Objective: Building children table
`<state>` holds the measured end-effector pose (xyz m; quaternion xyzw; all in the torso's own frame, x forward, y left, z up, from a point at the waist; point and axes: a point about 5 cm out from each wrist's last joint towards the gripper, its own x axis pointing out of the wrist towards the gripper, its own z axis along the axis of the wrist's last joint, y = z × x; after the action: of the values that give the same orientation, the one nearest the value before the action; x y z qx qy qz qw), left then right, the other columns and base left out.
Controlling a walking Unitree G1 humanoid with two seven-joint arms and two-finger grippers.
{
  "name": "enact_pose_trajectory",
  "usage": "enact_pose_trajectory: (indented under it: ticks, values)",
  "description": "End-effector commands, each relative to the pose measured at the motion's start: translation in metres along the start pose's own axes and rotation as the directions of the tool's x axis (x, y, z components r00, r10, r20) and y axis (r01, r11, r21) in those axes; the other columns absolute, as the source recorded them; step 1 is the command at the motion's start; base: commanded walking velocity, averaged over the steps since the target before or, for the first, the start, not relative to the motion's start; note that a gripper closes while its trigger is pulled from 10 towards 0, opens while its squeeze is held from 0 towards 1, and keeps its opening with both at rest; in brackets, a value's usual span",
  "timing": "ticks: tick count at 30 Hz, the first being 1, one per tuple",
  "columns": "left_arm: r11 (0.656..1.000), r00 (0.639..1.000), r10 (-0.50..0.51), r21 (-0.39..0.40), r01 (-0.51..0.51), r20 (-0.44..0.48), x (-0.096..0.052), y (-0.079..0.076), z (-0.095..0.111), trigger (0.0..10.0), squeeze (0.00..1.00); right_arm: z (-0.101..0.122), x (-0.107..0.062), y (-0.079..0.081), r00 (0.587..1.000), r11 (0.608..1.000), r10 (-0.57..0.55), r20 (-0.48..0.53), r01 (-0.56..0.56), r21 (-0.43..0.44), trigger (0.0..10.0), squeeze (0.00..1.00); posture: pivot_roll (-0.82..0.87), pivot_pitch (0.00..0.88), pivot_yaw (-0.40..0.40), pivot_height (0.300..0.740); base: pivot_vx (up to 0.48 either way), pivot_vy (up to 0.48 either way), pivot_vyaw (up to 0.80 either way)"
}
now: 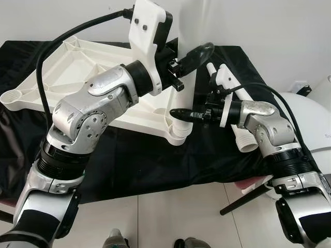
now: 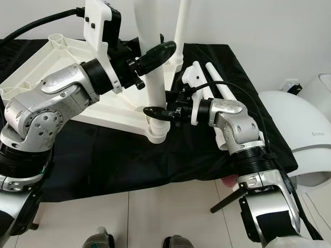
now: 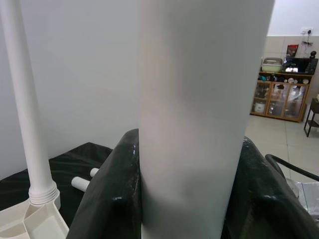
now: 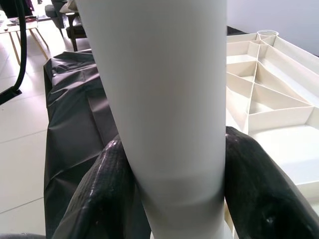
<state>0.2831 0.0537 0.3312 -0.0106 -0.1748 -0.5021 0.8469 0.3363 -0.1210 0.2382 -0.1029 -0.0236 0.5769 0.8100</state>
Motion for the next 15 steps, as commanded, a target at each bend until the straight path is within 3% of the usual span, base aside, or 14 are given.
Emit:
enact_pose_trajectory:
  ticks: [1, 15]
  values:
    - [0.966, 0.965, -0.259, 0.025, 0.259, 0.029, 0.0018, -0.0174, 0.0087, 10.0, 0.0, 0.0022, -0.0007, -0.0029, 1.0, 1.0, -0.009, 0.004, 0.009, 0.008, 0.0, 0.0, 0.04, 0.081, -0.031, 0.74, 0.0, 0.0, 0.0]
    - [0.963, 0.963, -0.267, 0.031, 0.266, 0.036, 0.0033, -0.0191, 0.0114, 10.0, 0.0, 0.0024, 0.0022, -0.0016, 0.999, 1.0, 0.002, 0.037, -0.003, 0.017, 0.0, 0.0, 0.05, 0.076, -0.029, 0.74, 0.0, 0.0, 0.0]
